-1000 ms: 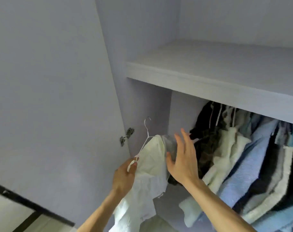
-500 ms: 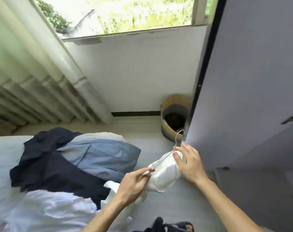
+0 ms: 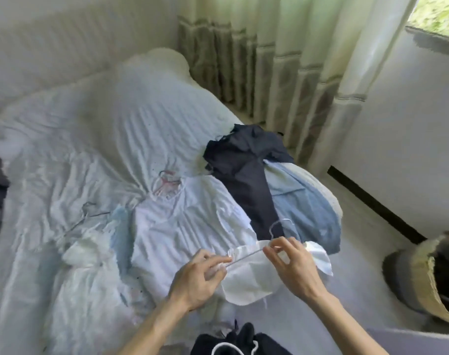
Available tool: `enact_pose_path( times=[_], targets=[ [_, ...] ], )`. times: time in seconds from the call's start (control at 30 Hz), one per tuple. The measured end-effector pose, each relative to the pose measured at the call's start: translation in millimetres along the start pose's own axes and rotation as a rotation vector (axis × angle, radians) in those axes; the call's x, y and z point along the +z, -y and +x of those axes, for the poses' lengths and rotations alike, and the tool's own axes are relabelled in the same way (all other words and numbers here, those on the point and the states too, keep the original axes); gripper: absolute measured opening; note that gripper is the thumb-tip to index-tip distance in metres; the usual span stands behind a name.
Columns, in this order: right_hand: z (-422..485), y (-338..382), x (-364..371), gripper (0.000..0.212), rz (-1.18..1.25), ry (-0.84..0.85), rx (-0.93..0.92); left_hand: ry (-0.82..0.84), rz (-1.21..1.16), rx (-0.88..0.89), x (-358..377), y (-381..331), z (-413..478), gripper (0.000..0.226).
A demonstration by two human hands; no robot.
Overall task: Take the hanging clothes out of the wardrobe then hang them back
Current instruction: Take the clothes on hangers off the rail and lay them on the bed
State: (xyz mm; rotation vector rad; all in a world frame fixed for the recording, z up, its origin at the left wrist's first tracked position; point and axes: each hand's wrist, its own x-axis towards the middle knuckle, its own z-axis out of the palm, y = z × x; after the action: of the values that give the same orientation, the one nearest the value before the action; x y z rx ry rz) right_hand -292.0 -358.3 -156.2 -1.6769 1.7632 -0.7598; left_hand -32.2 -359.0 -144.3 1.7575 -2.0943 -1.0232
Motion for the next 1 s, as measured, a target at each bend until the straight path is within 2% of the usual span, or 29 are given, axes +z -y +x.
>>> enact_pose_path(
  times=[0.1,0.3,0.4,0.5,0.6,0.77,0.87,1.0],
  targets=[
    [9,47,55,0.012,0.033,0.094,-0.170,-0.174,0.023,-0.040,-25,48,-25,0.034],
    [18,129,115,0.017,0.041,0.253,-0.409,-0.487,-0.093,-0.174,-59,99,-82,0.033],
    [25,164,119,0.028,0.045,0.322,-0.525,-0.711,-0.050,-0.240,-77,111,-120,0.036],
    [40,183,125,0.049,-0.054,0.342,-0.598,-0.890,-0.017,-0.308,-110,120,-154,0.030],
    [54,184,139,0.054,-0.153,0.417,-0.560,-0.986,-0.009,-0.342,-147,134,-182,0.032],
    [57,191,173,0.037,-0.073,0.545,-0.425,-1.063,0.052,-0.394,-201,173,-206,0.033],
    [55,211,204,0.016,0.009,0.607,-0.357,-1.109,0.086,-0.468,-227,201,-209,0.037],
    [57,247,254,0.006,0.050,0.582,-0.298,-1.135,0.093,-0.581,-267,259,-202,0.041]
  ],
)
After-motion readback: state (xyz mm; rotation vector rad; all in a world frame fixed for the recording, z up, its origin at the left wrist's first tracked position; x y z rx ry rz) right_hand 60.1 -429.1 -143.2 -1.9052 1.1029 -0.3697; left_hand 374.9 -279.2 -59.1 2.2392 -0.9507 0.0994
